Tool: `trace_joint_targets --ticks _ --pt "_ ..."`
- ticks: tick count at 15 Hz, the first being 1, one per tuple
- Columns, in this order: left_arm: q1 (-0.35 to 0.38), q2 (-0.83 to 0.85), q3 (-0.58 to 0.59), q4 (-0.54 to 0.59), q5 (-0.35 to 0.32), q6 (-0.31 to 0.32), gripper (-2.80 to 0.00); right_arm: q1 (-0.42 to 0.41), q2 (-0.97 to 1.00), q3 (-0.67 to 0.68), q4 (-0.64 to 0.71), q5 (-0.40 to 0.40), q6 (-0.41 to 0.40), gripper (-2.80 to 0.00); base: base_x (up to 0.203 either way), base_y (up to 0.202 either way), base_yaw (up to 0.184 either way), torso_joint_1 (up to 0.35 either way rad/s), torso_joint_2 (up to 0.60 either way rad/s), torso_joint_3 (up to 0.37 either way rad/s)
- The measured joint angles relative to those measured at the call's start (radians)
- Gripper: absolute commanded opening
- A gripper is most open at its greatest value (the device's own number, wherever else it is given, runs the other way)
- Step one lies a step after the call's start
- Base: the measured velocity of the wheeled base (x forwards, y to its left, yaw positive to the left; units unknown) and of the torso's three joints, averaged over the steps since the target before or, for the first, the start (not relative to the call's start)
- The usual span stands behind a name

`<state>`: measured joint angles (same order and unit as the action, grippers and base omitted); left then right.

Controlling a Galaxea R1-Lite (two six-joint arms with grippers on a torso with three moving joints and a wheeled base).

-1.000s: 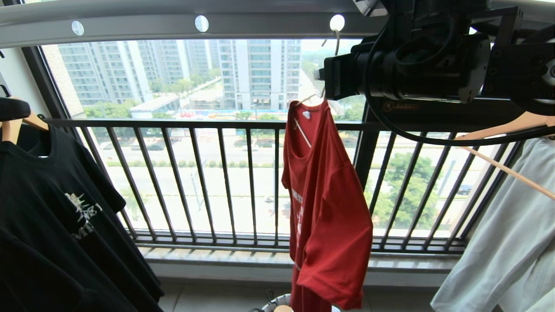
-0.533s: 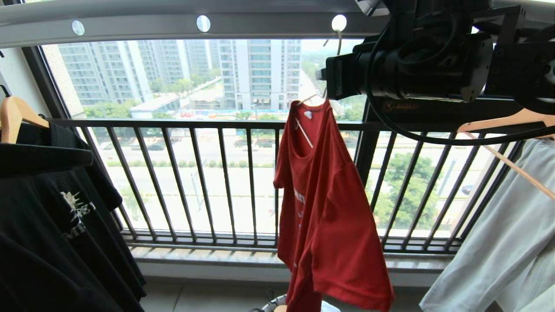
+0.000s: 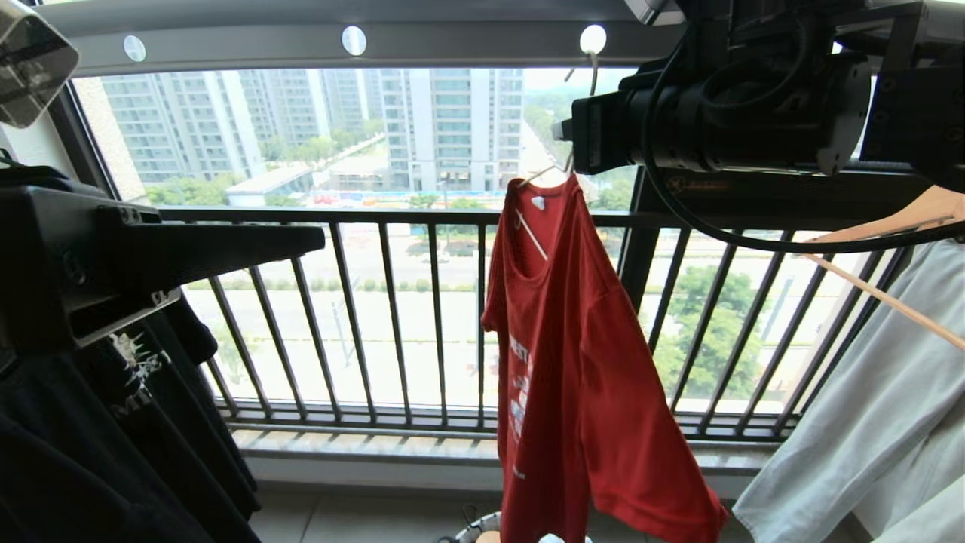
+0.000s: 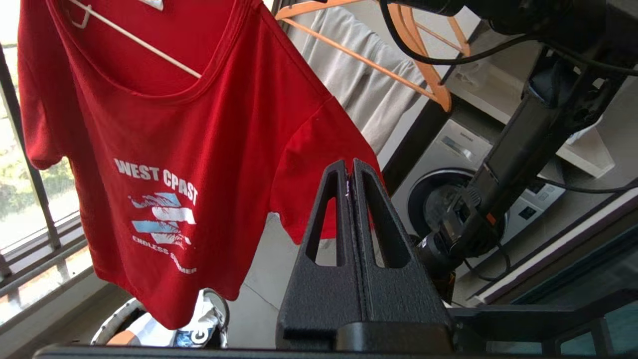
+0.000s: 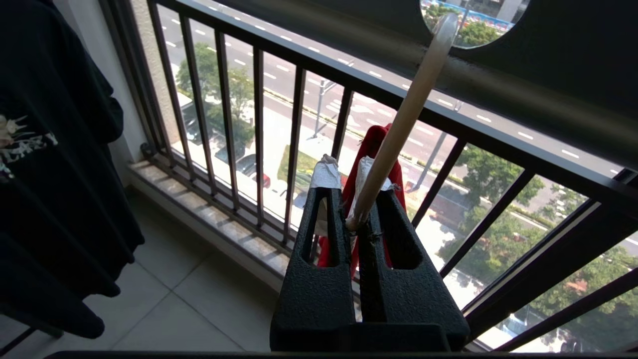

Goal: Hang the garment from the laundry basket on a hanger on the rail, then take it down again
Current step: Take the clothes off the clothes rack

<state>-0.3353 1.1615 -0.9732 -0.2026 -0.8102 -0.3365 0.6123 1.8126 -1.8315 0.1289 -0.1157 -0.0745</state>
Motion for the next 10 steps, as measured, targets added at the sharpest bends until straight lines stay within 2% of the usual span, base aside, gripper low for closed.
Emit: trace_joint_targets --ticks 4,7,10 --pt "-0.002 0.175 -0.131 0.0 -0.104 -0.006 -2.8 0.001 0.001 0.0 -0.001 0.008 0.0 -2.8 0.0 0.0 0.0 0.0 0.0 0.0" --pt "-0.002 0.28 -0.182 -0.008 -0.193 -0.003 -2.8 0.009 0.0 0.0 -0.001 0.011 0.0 -2.8 0.0 0.0 0.0 0.0 0.0 0.0" --pt "-0.005 0.373 -0.237 -0.009 -0.214 0.002 -2.8 0.035 -0.004 0.001 0.001 0.013 0.0 -2.8 0.0 0.0 0.0 0.0 0.0 0.0"
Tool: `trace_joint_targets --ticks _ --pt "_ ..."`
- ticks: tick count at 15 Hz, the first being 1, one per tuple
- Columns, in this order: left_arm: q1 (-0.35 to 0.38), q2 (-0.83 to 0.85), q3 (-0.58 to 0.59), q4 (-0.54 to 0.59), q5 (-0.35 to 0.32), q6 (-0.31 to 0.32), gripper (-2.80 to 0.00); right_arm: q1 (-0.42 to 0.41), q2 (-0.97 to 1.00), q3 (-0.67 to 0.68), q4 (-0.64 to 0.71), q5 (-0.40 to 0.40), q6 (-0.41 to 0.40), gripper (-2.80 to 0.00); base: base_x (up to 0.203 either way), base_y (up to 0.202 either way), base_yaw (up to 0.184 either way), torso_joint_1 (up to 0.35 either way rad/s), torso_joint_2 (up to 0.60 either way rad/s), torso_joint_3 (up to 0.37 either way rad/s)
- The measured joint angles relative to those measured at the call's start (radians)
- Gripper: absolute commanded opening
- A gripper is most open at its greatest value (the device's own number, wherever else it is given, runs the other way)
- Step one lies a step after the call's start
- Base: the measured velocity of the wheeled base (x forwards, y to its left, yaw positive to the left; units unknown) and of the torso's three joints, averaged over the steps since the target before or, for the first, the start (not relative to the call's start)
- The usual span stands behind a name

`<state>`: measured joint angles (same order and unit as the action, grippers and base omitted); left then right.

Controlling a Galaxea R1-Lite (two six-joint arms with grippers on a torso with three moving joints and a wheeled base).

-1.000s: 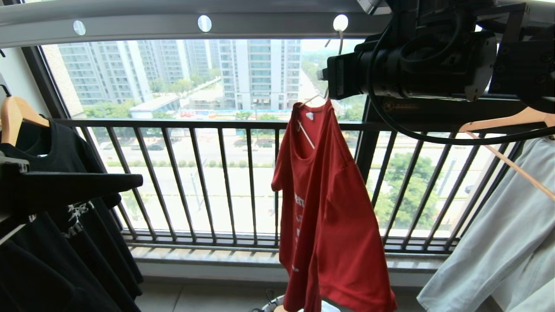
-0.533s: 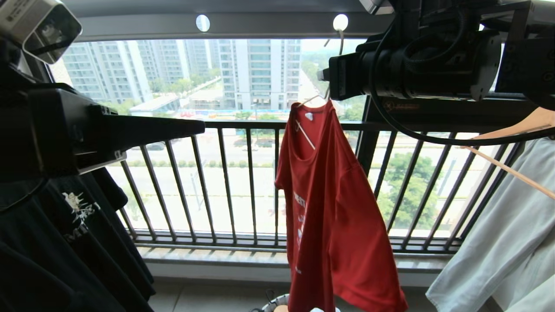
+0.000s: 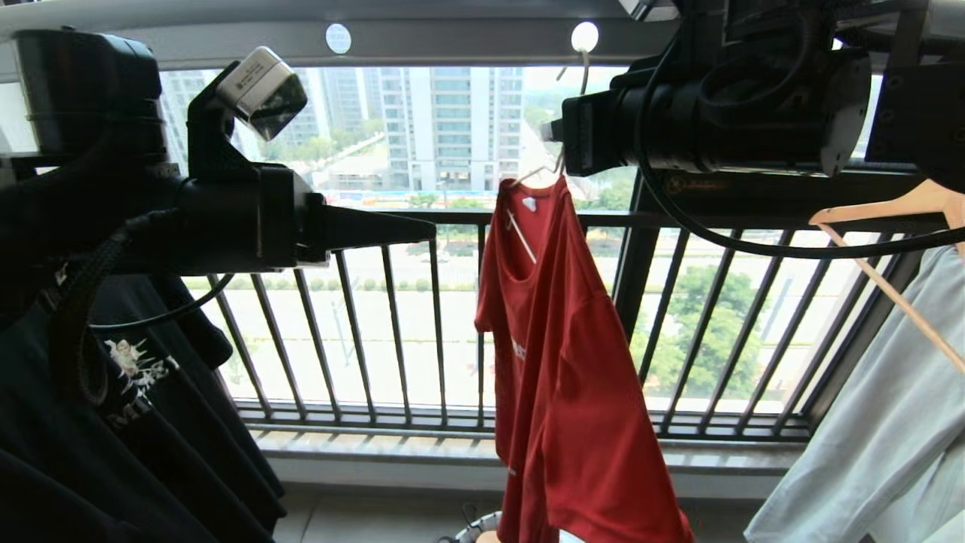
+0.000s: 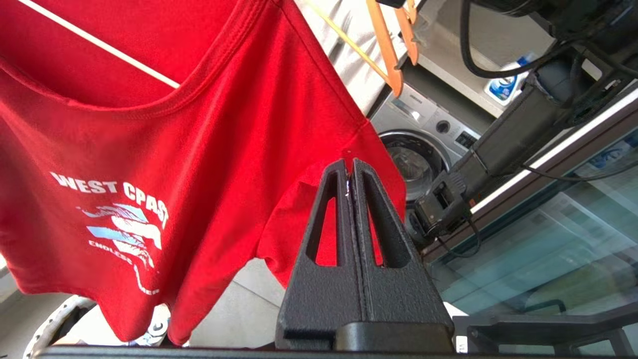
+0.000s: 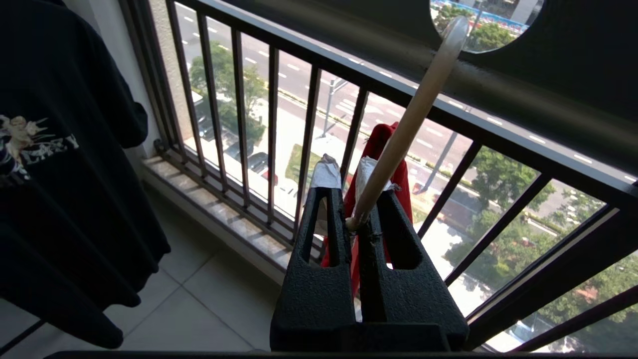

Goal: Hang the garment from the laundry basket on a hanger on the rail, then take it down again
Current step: Take the clothes off the clothes rack

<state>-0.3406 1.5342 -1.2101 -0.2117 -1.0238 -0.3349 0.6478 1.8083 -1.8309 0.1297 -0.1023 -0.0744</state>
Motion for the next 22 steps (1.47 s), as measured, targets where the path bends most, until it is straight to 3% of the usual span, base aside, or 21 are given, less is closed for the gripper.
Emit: trace_joint_targets --ticks 1,2,14,22 --pt "-0.005 0.027 -0.018 -0.001 -0.001 0.004 -2.8 0.007 -0.001 0.0 0.001 0.0 0.0 -2.8 0.0 0.0 0.0 0.0 0.0 0.0" --pt "-0.008 0.052 -0.036 -0.003 0.0 0.011 0.0 0.015 -0.003 0.0 0.0 0.0 0.0 -2.8 0.0 0.0 0.0 0.0 0.0 0.0" --pt "-0.081 0.323 -0.208 -0.069 0.006 0.022 0.0 0.053 -0.005 0.001 -0.003 0.001 0.005 -2.8 0.0 0.0 0.0 0.0 0.0 0.0" --pt "-0.123 0.389 -0.287 -0.072 0.006 0.02 0.0 0.065 -0.002 0.0 -0.005 0.002 0.005 -2.8 0.0 0.0 0.0 0.0 0.0 0.0"
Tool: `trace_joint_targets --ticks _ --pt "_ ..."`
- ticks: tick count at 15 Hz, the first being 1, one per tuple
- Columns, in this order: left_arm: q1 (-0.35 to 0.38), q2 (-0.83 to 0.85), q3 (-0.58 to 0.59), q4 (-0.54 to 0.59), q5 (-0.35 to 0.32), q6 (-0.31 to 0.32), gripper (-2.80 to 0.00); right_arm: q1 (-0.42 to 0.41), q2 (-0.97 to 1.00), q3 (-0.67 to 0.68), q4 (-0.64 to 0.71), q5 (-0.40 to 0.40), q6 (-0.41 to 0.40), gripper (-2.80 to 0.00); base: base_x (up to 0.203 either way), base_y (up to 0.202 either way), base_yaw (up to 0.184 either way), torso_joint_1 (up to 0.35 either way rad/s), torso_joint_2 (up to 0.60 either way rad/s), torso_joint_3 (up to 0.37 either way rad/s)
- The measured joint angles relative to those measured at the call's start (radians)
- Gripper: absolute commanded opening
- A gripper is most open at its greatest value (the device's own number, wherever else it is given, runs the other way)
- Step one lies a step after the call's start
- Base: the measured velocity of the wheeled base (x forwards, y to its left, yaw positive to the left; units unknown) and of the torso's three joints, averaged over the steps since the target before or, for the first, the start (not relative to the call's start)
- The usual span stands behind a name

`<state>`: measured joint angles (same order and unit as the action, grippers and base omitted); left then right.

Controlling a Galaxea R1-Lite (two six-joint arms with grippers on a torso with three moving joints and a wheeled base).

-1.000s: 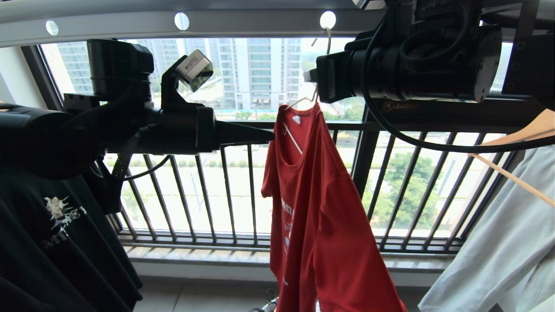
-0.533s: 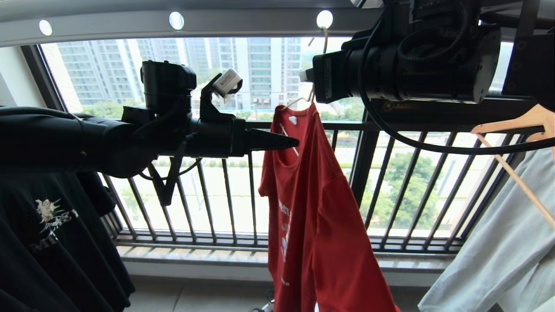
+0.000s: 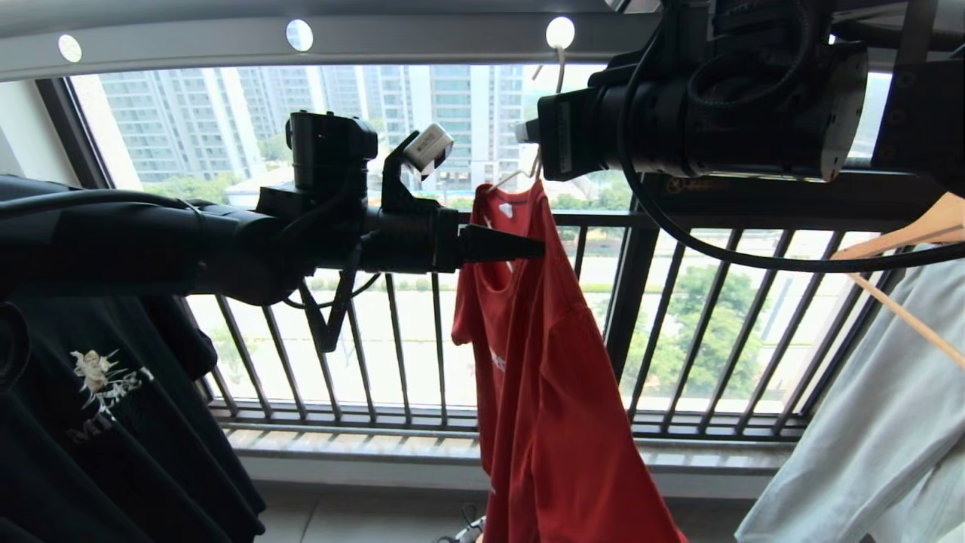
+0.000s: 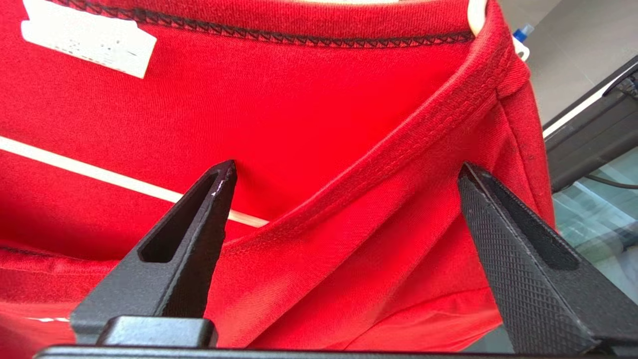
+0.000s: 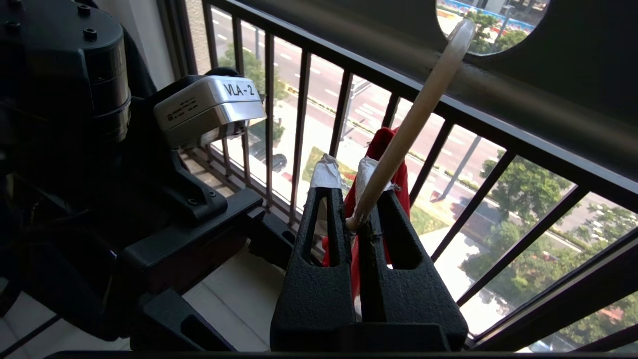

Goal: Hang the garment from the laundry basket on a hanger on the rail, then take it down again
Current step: Take the clothes off the clothes rack

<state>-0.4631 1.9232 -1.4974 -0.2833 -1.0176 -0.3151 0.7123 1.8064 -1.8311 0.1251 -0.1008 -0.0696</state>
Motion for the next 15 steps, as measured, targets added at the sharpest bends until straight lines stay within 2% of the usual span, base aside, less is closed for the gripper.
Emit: trace_joint_targets --ticks 9,10,15 --pt "-0.02 -0.021 0.024 0.0 0.0 -0.006 0.0 0.001 0.005 -0.002 0.0 0.0 0.0 -2.8 0.0 0.0 0.0 0.0 0.0 0.0" --pt "-0.02 -0.022 0.023 0.0 0.0 -0.006 -2.8 0.001 0.005 -0.002 0.0 0.0 0.0 -2.8 0.0 0.0 0.0 0.0 0.0 0.0" --pt "-0.019 -0.028 0.027 0.0 0.0 -0.005 -2.8 0.001 0.009 -0.004 -0.001 0.0 0.0 -2.8 0.0 0.0 0.0 0.0 0.0 0.0"
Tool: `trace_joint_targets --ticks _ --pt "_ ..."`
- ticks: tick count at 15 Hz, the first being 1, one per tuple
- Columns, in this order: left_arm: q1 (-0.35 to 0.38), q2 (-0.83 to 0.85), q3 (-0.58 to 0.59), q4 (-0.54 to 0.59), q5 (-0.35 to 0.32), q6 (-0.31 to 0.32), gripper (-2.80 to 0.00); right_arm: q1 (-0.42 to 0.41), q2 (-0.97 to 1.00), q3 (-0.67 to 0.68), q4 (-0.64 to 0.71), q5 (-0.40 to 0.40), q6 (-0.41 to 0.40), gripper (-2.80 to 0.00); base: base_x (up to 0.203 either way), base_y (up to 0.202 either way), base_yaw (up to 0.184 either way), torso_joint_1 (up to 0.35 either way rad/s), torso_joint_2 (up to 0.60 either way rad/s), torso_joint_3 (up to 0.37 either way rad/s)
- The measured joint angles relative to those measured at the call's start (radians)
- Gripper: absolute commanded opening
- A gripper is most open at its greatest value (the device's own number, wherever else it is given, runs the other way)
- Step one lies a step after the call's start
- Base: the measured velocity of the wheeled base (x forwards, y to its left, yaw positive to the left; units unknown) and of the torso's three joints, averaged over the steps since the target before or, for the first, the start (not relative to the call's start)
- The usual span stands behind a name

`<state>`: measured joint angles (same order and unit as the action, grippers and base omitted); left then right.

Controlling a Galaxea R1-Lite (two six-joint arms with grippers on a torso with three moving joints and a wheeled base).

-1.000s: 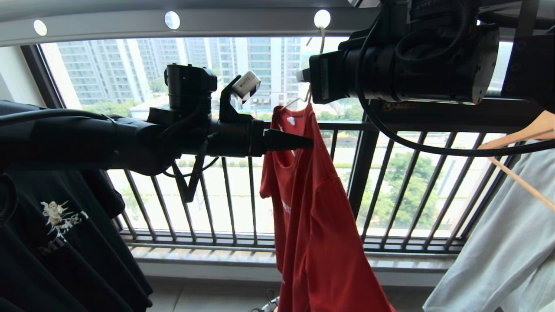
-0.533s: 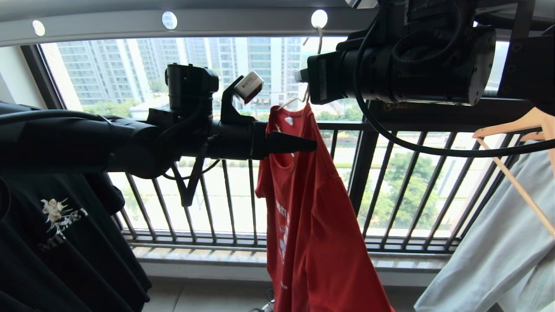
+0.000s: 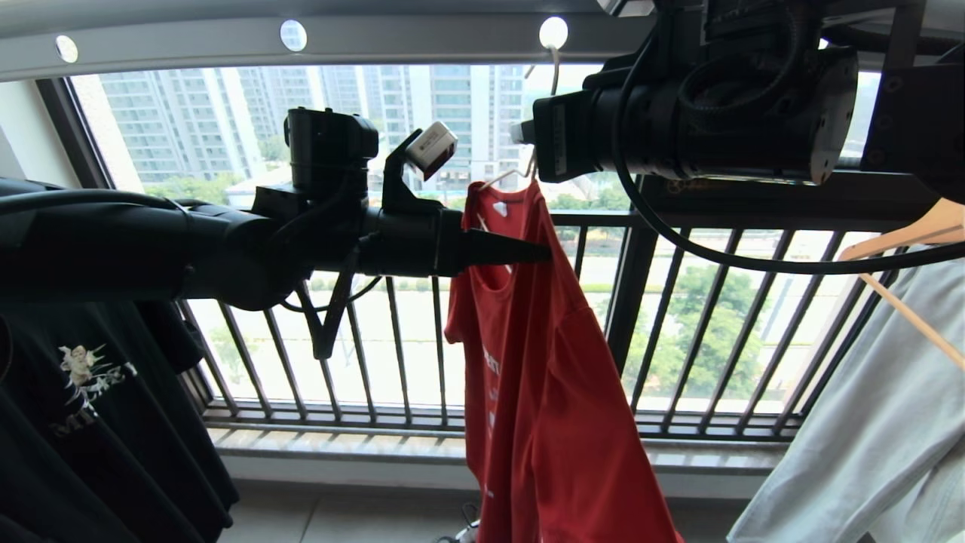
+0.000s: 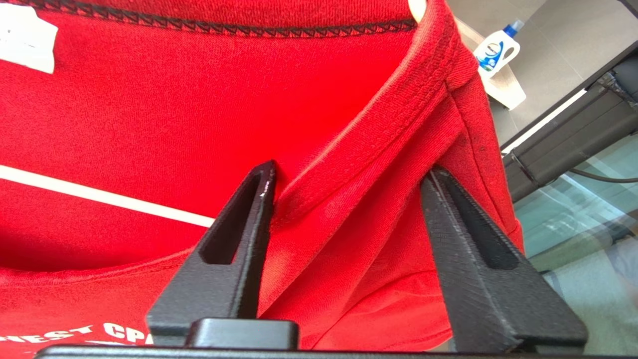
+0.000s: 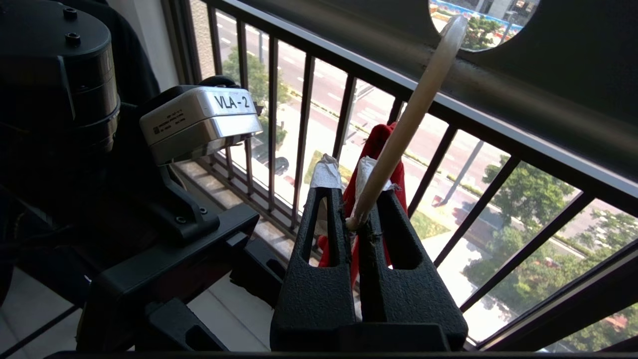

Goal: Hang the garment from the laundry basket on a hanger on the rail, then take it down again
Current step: Take the clothes off the clothes rack

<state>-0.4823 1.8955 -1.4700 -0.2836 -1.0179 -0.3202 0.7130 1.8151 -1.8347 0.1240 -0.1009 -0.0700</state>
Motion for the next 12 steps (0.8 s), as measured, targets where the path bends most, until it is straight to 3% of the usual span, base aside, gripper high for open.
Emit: trace_joint_targets --ticks 12 --pt "0.001 -0.059 0.063 0.0 0.003 0.002 -2.8 0.0 0.016 -0.012 -0.001 -0.003 -0.001 -2.8 0.0 0.0 0.0 0.0 0.0 0.0"
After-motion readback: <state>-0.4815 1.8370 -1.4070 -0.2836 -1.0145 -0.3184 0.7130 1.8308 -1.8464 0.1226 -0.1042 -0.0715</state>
